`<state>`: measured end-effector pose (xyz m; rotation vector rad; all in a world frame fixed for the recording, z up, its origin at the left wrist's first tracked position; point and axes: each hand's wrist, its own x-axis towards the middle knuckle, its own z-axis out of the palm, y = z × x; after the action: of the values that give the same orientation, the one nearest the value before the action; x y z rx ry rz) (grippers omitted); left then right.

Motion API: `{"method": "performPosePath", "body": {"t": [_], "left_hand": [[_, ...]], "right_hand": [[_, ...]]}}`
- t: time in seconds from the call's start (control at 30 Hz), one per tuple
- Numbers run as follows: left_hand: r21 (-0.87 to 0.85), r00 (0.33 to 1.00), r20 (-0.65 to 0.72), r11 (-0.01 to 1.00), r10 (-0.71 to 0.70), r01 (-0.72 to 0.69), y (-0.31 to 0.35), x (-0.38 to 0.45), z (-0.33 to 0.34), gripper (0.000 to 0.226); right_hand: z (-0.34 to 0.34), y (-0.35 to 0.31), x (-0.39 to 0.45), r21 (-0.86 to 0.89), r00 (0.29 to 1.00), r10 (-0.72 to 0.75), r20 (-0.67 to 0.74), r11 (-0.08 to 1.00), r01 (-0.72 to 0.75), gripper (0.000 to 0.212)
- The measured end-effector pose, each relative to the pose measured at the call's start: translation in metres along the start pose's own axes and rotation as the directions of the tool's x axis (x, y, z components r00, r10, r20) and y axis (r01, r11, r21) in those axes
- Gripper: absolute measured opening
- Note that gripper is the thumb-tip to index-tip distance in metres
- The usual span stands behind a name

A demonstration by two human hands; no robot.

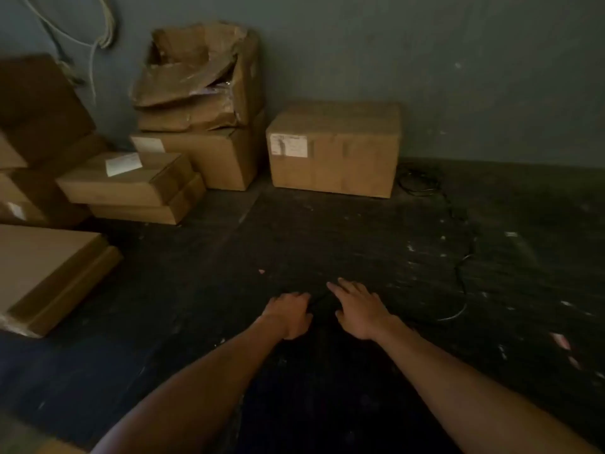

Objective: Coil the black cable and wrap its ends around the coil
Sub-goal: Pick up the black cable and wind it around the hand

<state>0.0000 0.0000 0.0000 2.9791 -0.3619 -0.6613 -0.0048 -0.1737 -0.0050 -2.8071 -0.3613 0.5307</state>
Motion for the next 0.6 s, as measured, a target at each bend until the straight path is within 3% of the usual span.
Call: {"method": "performPosePath", "body": {"t": [0.1,0.2,0.3,0.43,0.6], "left_hand": [[0.08,0.999,-0.034,0.997,-0.005,0.008,0.0,0.002,0.008,0.042],[0.036,0.999,-0.041,0.999,0.009,-0.007,-0.001,-0.001,0.014,0.033],[-0.103,0.998,-0.057,0.994,0.016,-0.022,-0.006,-0.001,0.01,0.031],[-0.368,0.995,-0.08,0.926,0.063,-0.088,-0.011,0.0,-0.008,0.028],[-0.516,0.967,-0.22,0.826,0.129,-0.227,-0.008,-0.005,-0.034,0.032]], "right_hand": [[0.007,-0.005,0.007,-0.054,1.0,-0.01,0.003,0.998,0.011,0.067],[0.013,-0.007,0.011,-0.106,0.997,-0.05,-0.061,0.993,0.044,0.043],[0.009,-0.004,0.01,-0.108,0.983,-0.105,-0.148,0.99,0.089,0.028],[-0.015,0.005,0.004,-0.028,0.97,-0.107,-0.216,0.994,0.104,0.023],[-0.055,0.029,0.0,0.194,0.939,0.036,-0.342,0.98,0.033,0.021]]}}
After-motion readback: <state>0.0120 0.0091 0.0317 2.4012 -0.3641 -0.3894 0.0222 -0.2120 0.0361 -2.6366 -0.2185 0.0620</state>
